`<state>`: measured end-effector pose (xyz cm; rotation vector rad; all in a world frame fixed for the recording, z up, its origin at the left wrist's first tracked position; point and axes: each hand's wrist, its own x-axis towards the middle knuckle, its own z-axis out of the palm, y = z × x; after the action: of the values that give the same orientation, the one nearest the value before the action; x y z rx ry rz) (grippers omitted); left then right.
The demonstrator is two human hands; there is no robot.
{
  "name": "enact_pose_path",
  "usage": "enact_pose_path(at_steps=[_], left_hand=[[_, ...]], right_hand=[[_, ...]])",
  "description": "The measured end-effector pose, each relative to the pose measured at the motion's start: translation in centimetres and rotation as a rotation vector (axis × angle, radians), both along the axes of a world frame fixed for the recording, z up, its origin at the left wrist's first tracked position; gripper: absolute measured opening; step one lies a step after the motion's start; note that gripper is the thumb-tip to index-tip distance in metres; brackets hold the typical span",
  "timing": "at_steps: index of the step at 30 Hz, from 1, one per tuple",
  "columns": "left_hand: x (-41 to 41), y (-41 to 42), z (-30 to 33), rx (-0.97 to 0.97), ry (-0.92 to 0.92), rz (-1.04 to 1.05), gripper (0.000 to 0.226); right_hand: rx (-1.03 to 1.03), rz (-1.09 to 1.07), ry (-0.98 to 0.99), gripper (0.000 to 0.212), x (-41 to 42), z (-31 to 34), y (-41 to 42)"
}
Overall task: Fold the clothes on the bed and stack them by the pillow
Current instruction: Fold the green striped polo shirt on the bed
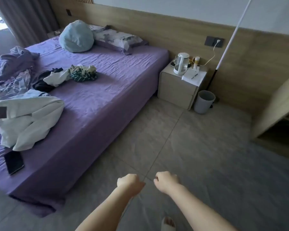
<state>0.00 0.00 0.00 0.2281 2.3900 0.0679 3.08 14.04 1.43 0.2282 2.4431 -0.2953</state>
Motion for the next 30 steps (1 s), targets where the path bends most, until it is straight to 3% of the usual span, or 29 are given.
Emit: enact_pose_path(at_steps=[11,30], left_hand=[[-11.3,11.5,0.3,-0.002,0.014,0.07,0.041],[-36.6,13.5,-1.5,-0.028,-0.035,0.095,0.038]], right_hand=[[0.004,0.044,0.016,0.033,-11.7,-0.4,11.8],[0.057,0.116,-0.001,0.039,-35.8,-1.9,15.9]])
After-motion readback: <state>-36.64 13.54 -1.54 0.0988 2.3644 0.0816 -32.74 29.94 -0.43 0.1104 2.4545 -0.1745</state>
